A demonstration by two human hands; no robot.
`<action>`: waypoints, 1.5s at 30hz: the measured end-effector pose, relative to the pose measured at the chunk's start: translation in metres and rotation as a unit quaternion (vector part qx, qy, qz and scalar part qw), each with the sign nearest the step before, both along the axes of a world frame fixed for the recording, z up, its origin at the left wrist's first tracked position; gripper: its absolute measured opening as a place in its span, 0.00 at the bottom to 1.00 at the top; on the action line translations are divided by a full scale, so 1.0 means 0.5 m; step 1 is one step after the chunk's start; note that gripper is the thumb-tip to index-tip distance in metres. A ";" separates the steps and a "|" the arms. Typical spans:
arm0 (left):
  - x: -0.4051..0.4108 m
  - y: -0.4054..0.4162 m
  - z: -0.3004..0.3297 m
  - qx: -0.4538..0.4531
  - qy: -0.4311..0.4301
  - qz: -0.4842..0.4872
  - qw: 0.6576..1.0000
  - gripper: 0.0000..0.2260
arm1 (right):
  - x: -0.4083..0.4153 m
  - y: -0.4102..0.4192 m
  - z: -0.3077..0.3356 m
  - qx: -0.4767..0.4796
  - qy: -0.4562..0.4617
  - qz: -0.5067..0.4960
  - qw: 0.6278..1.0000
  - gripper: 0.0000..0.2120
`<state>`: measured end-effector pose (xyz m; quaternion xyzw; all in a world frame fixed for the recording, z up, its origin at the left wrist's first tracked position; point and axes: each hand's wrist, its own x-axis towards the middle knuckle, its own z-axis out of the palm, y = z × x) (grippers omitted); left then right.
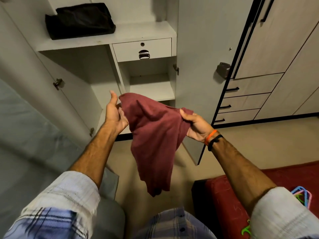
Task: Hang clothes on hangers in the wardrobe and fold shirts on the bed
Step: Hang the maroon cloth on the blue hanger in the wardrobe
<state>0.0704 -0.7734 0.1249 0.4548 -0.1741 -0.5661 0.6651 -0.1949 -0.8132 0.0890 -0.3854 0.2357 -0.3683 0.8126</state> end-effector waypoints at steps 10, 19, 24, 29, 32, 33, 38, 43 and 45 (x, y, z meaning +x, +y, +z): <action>-0.041 0.050 -0.111 0.088 -0.196 -0.188 0.958 0.10 | 0.011 -0.013 0.001 -0.027 0.090 -0.112 0.989 0.10; -0.029 0.006 -0.131 0.156 -0.459 -0.041 0.874 0.15 | -0.057 -0.030 -0.051 -0.088 0.356 0.027 0.930 0.19; -0.045 -0.002 -0.110 0.138 -0.471 -0.068 0.869 0.16 | -0.063 -0.036 -0.029 -0.104 0.294 -0.126 0.942 0.20; -0.063 -0.008 -0.074 0.116 -0.257 -0.020 0.959 0.13 | -0.075 -0.007 -0.056 -0.045 0.309 -0.005 0.950 0.24; -0.058 0.000 -0.066 0.141 -0.178 -0.033 0.973 0.17 | -0.061 0.002 -0.082 -0.036 0.309 -0.032 0.950 0.15; -0.053 0.007 -0.065 0.154 -0.136 -0.062 0.977 0.17 | -0.055 0.003 -0.085 -0.023 0.273 -0.060 0.960 0.12; -0.043 0.048 -0.089 0.225 -0.074 -0.169 0.957 0.06 | -0.036 -0.003 -0.112 0.025 0.201 -0.140 0.969 0.14; -0.049 0.064 -0.131 0.256 -0.148 -0.143 0.945 0.05 | -0.040 0.009 -0.124 0.060 0.213 -0.169 0.961 0.12; -0.054 0.062 -0.136 0.218 -0.160 -0.113 0.956 0.07 | -0.048 0.010 -0.121 0.076 0.196 -0.139 0.968 0.16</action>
